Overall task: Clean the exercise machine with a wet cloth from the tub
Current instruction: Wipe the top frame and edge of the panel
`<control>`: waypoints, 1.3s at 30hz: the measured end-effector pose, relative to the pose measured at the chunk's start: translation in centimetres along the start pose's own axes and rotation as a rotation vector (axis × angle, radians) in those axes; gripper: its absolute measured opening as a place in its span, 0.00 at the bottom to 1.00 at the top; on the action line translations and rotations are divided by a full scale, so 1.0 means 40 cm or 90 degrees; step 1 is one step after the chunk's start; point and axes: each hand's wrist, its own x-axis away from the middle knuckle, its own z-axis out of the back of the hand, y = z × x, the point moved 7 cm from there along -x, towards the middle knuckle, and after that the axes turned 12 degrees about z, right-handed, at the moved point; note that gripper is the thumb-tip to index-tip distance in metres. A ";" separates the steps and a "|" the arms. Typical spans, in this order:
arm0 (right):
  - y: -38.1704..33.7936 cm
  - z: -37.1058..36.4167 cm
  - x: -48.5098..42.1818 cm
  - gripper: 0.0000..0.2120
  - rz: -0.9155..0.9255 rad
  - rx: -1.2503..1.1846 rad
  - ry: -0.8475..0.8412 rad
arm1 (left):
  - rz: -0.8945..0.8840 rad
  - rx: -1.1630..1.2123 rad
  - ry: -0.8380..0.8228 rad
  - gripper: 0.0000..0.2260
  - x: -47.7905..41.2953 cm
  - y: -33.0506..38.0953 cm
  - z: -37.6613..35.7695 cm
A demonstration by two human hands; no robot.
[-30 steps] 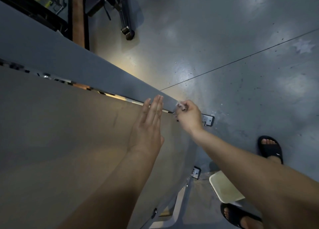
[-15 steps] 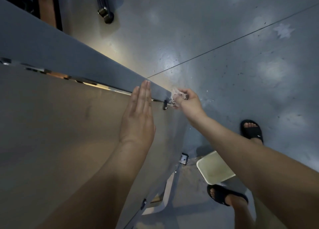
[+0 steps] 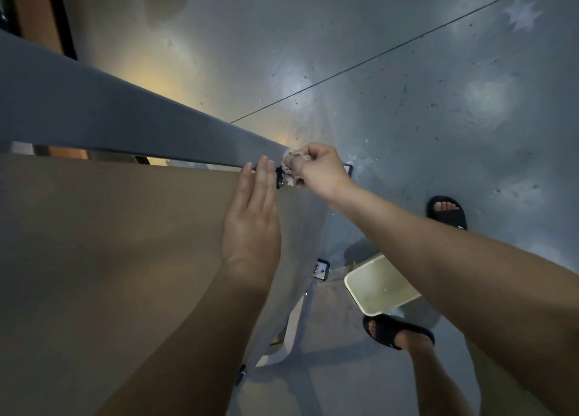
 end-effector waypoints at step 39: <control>0.096 -0.009 0.013 0.10 0.500 0.231 0.069 | 0.040 0.033 0.012 0.34 -0.059 0.143 -0.079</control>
